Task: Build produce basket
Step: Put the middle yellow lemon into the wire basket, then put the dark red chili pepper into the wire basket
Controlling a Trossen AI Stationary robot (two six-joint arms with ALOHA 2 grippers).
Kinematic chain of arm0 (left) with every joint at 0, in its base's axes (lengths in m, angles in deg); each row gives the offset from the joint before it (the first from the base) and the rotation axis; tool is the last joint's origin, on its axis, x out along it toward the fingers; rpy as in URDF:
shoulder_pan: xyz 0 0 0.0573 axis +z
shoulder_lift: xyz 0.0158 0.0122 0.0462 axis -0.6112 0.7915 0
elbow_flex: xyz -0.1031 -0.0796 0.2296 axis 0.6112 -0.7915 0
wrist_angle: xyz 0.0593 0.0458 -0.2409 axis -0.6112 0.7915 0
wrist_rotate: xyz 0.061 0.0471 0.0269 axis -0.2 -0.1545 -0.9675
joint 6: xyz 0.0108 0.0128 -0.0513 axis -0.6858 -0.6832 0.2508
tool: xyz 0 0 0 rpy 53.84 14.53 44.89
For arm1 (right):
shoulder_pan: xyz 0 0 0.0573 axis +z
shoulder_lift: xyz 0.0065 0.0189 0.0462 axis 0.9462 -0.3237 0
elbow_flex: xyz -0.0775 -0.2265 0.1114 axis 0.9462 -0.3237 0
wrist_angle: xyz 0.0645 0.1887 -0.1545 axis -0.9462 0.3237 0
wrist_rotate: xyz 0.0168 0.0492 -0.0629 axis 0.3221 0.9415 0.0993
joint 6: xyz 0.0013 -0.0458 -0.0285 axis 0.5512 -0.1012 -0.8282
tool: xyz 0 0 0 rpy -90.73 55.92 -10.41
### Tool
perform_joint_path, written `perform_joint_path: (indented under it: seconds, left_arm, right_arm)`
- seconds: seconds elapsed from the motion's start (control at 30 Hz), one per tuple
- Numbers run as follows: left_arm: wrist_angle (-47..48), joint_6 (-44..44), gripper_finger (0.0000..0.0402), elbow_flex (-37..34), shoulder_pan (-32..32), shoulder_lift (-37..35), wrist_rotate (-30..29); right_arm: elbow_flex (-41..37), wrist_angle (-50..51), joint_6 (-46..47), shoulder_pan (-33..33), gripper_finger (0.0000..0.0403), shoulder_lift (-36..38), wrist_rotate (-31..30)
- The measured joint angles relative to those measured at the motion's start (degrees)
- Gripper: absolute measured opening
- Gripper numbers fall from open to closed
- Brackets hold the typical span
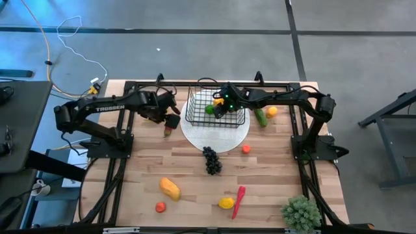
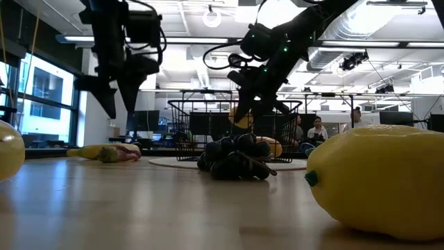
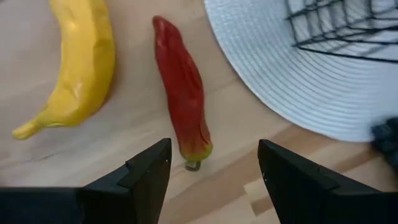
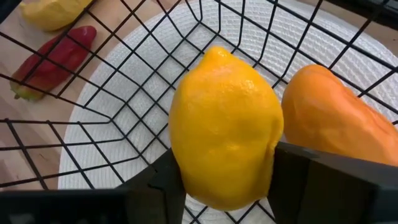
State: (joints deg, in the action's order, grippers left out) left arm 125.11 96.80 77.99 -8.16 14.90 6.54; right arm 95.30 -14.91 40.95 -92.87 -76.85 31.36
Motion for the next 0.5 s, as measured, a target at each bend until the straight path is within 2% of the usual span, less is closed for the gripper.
perform_joint_path:
  seconds: [0.27,0.5]
  left_arm:
    - [-4.27,4.27,0.0227,-5.09,-0.36,0.0,-0.27]
    - [-9.79,6.08,0.0227,-8.71,-0.39,0.29,-1.5]
  right_arm:
    - [0.0,-0.07,-0.02,-0.48,0.0209,0.0,-0.32]
    - [3.4,1.69,-2.06,-1.7,0.0221,0.04,-0.49]
